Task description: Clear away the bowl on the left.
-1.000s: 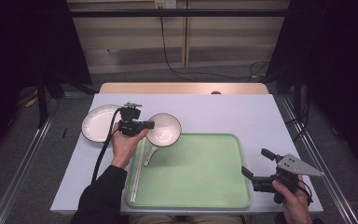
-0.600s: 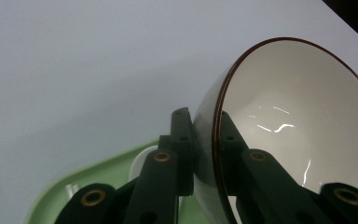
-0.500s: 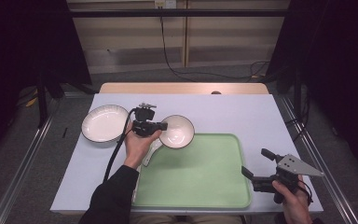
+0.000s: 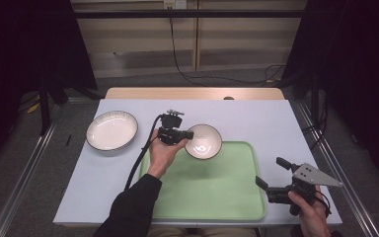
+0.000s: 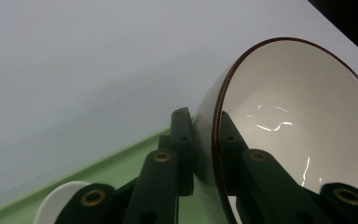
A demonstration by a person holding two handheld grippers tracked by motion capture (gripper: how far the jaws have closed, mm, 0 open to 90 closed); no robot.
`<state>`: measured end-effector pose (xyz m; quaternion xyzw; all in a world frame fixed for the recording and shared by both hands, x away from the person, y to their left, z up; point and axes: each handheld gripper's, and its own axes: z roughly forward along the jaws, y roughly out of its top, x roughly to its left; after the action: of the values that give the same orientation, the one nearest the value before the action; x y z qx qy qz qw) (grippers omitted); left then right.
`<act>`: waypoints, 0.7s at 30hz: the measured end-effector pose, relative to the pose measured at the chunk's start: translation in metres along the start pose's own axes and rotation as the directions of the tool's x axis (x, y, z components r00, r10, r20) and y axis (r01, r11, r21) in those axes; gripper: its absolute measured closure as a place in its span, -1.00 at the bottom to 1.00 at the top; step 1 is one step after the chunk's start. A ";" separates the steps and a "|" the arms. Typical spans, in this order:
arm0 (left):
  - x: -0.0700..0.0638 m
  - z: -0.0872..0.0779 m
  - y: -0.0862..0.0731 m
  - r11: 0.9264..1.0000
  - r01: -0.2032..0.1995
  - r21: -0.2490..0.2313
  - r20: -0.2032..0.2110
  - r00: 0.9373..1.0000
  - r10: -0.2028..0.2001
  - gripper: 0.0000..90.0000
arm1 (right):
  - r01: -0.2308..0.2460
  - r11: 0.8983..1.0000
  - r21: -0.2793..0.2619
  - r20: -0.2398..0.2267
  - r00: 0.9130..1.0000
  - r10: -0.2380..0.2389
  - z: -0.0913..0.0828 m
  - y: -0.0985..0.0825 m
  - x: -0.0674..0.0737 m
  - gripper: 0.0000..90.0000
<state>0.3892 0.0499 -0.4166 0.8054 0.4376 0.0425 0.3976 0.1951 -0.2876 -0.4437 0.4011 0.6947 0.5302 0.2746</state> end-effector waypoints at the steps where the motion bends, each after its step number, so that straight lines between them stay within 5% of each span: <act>1: -0.002 0.002 0.001 1.000 0.003 -0.003 0.004 1.000 -0.003 0.82 | 0.000 1.000 -0.001 0.001 1.000 0.000 0.000 0.000 0.000 -0.96; 21: -0.032 0.044 0.005 0.999 0.014 0.041 0.029 0.999 -0.015 0.81 | 0.000 1.000 0.000 0.001 1.000 0.000 0.000 0.000 0.000 -0.96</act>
<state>0.3912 -0.0021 -0.4340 0.8107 0.4384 0.0189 0.3877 0.1950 -0.2874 -0.4439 0.4012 0.6946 0.5300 0.2751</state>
